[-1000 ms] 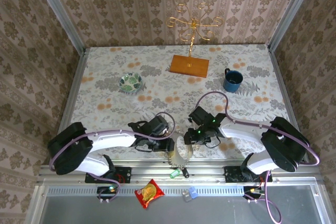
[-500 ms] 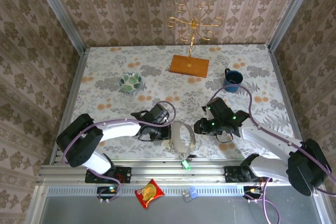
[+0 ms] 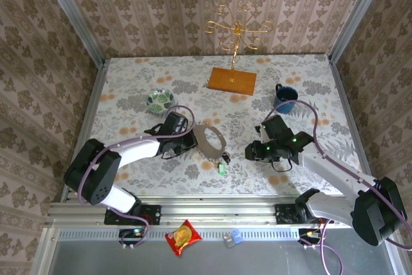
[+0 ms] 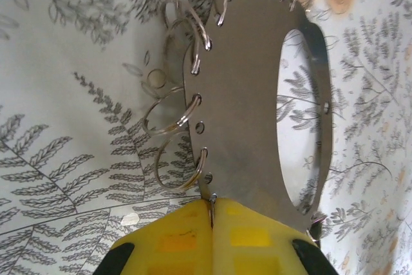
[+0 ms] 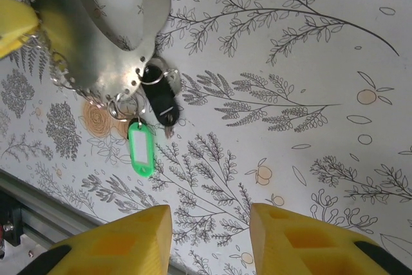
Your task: Put the keys on the keyring
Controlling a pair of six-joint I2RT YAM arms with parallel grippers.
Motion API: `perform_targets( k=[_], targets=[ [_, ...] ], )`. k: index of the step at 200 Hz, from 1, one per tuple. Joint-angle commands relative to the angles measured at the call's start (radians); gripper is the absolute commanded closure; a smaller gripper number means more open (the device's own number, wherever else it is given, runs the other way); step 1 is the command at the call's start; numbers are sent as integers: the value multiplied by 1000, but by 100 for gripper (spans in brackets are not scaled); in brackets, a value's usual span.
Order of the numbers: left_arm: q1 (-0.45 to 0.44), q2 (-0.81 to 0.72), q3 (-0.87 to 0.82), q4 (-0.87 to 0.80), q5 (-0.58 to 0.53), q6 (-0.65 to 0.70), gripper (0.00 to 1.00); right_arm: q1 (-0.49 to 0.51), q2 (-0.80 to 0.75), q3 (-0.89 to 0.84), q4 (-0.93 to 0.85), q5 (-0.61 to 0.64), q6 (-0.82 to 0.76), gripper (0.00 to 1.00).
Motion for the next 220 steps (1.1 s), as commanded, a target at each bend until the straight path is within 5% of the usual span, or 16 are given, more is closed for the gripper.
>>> perform_targets(
  k=[1, 9, 32, 84, 109, 131, 148, 178, 220],
  targets=[
    [-11, 20, -58, 74, -19, -78, 100, -6, 10, 32, -23, 25, -27, 61],
    [-10, 19, -85, 116, -16, -94, 99, -9, 12, 36, -23, 28, -28, 60],
    [-24, -64, -95, 64, -107, -77, 50, -29, 8, 53, -32, 55, -43, 56],
    [-34, -434, -31, -237, -588, 253, 1, -182, -89, 43, 66, 241, -94, 50],
    [8, -559, -99, -209, -848, 518, 0, -264, -170, -6, 193, 421, -159, 47],
    [106, -646, -235, 34, -952, 842, 0, -310, -228, -94, 405, 555, -312, 41],
    [264, -682, -293, 169, -904, 973, 0, -344, -212, -196, 639, 594, -437, 35],
    [507, -649, -417, 435, -660, 1037, 0, -397, -82, -276, 898, 563, -558, 34],
    [544, -337, -471, 845, -518, 1079, 0, -435, 139, -389, 1353, 435, -606, 32]
  ],
)
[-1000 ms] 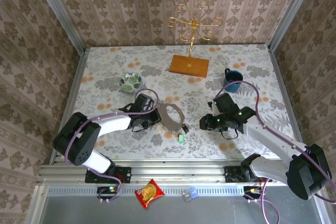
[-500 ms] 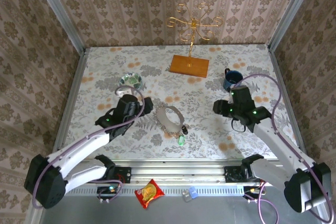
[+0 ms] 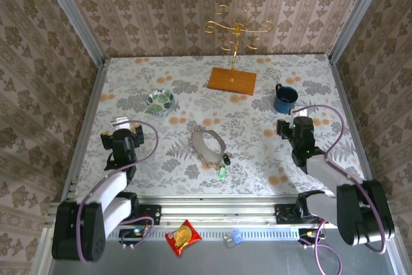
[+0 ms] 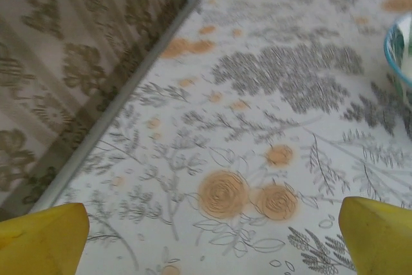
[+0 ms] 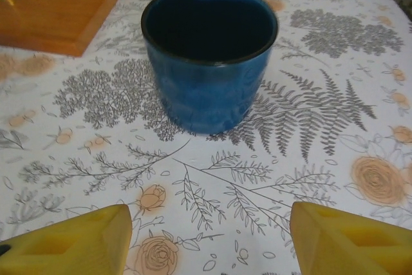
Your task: Put the keys on the keyring
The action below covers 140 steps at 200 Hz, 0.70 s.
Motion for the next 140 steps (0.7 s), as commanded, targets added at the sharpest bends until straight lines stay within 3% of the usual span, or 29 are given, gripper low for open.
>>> perform_targets(
  k=[1, 30, 40, 49, 68, 76, 87, 115, 140],
  targets=[
    [12, 142, 6, 324, 156, 82, 0, -28, 102, -19, 367, -69, -70, 32],
    [37, 403, 64, 581, 236, 101, 0, -79, 239, 20, 457, -196, -9, 32],
    [43, 488, 87, 598, 269, 96, 0, -81, 321, 5, 552, -199, -8, 32],
    [44, 572, 87, 710, 299, 125, 0, -82, 389, -6, 659, -209, -7, 32],
    [58, 516, 129, 527, 303, 83, 0, -86, 354, 36, 503, -214, -8, 31],
    [60, 540, 151, 542, 259, 86, 0, -85, 373, 48, 518, -211, -6, 31],
    [61, 519, 184, 438, 185, 40, 0, -86, 366, 86, 418, -182, 5, 30],
    [-3, 547, 114, 624, 161, 133, 0, -84, 372, 92, 428, -176, 6, 29],
    [-11, 550, 121, 621, 124, 128, 0, -83, 371, 92, 425, -175, 7, 21]
  ],
)
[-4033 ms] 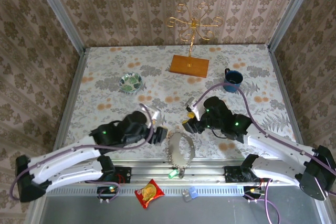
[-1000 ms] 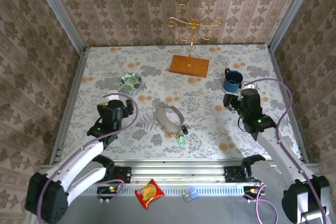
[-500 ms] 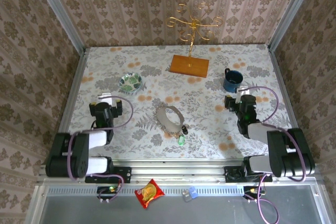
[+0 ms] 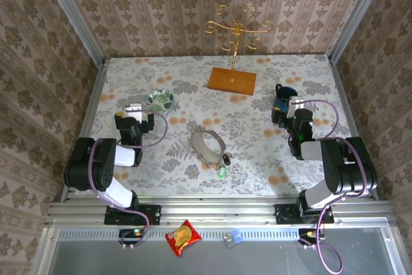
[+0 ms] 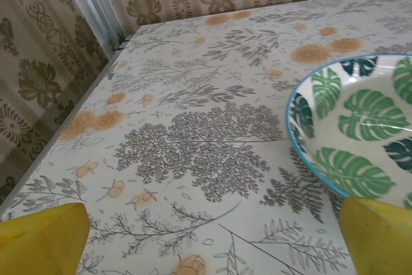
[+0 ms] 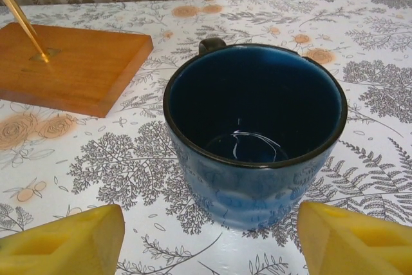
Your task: Put the keys on the keyring
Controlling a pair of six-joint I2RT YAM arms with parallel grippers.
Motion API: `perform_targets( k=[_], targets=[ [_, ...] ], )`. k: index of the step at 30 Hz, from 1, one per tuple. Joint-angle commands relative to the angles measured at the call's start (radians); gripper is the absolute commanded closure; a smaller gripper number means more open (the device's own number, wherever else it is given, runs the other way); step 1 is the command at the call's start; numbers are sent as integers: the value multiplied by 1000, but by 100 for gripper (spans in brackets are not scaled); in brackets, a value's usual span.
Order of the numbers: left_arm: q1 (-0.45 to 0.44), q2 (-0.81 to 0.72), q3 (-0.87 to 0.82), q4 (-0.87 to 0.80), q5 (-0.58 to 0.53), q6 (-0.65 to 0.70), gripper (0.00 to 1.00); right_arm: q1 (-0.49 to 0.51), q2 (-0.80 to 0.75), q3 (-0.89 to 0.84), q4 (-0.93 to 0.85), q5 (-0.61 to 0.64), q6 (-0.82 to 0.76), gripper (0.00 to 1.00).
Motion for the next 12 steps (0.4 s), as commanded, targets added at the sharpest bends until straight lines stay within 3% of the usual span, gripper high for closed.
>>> perform_targets(
  k=[1, 2, 7, 12],
  targets=[
    [-2, 10, -1, 48, -50, 26, 0, -4, 3, 9, 4, 8, 7, 18],
    [4, 5, 12, 20, -42, 19, 0, -4, 0, 9, 3, 8, 7, 1],
    [77, -8, 76, -136, 113, -25, 0, -3, 3, 10, -1, 11, 6, 0],
    [79, -13, 67, -123, 129, -18, 0, -1, 0, 9, 2, 11, 5, 0]
  ],
)
